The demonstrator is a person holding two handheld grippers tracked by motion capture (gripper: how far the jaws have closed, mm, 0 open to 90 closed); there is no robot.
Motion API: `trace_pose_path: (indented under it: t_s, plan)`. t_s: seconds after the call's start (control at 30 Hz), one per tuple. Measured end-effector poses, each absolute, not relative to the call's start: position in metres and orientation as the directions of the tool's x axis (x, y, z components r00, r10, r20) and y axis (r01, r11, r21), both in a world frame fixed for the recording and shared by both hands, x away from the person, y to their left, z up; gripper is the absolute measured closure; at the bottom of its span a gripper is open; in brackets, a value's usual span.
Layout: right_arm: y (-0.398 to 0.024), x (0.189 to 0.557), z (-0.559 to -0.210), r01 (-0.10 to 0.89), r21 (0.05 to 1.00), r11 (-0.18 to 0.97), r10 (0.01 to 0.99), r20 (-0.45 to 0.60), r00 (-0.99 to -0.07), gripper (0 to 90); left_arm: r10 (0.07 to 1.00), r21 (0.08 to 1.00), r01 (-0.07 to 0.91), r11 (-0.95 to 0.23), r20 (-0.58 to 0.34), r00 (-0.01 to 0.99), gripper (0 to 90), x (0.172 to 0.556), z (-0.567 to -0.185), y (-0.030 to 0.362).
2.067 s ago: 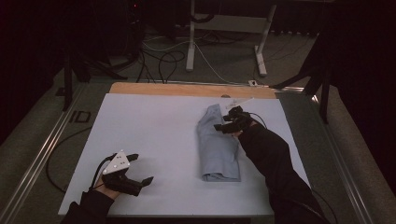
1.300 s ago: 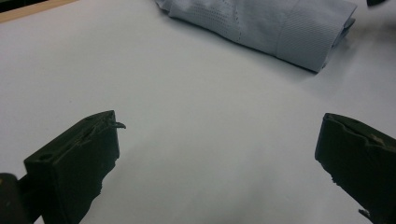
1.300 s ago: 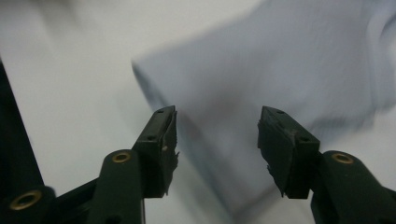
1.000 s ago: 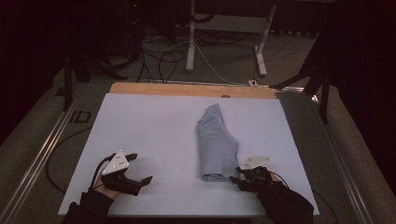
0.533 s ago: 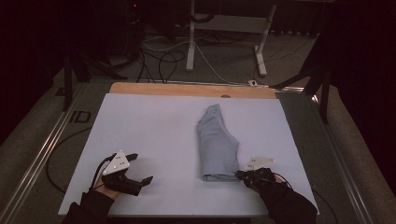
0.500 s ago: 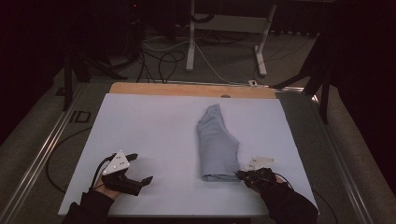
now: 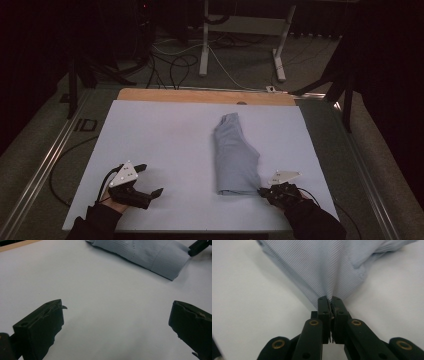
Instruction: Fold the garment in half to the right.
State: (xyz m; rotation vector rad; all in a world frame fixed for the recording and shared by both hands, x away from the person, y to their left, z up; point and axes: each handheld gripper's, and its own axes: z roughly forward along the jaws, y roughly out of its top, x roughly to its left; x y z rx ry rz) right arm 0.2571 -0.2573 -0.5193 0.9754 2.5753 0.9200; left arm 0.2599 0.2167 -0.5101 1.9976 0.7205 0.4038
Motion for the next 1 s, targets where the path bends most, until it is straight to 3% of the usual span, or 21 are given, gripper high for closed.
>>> trace_pose_path:
  t_s: [0.5,0.83,0.93,1.0]
  plan:
    - [-0.260,0.258,-0.523,0.531,0.607,0.591,0.663,0.010,-0.748,85.2,0.637,0.867,0.323,-0.380,-0.008,0.771,0.7,0.259,-0.510,0.217]
    - [-0.260,0.258,-0.507,0.515,0.648,0.561,0.636,0.060,-0.769,59.5,0.636,0.866,0.323,-0.381,-0.008,0.771,0.7,0.259,-0.509,0.218]
    - [-0.257,0.258,-0.497,0.493,0.671,0.553,0.627,0.054,-0.777,59.3,0.635,0.867,0.322,-0.380,-0.009,0.772,0.7,0.259,-0.509,0.218]
    - [-0.249,0.261,-0.485,0.452,0.701,0.552,0.601,0.042,-0.799,70.9,0.635,0.867,0.321,-0.380,-0.008,0.773,0.7,0.259,-0.509,0.218]
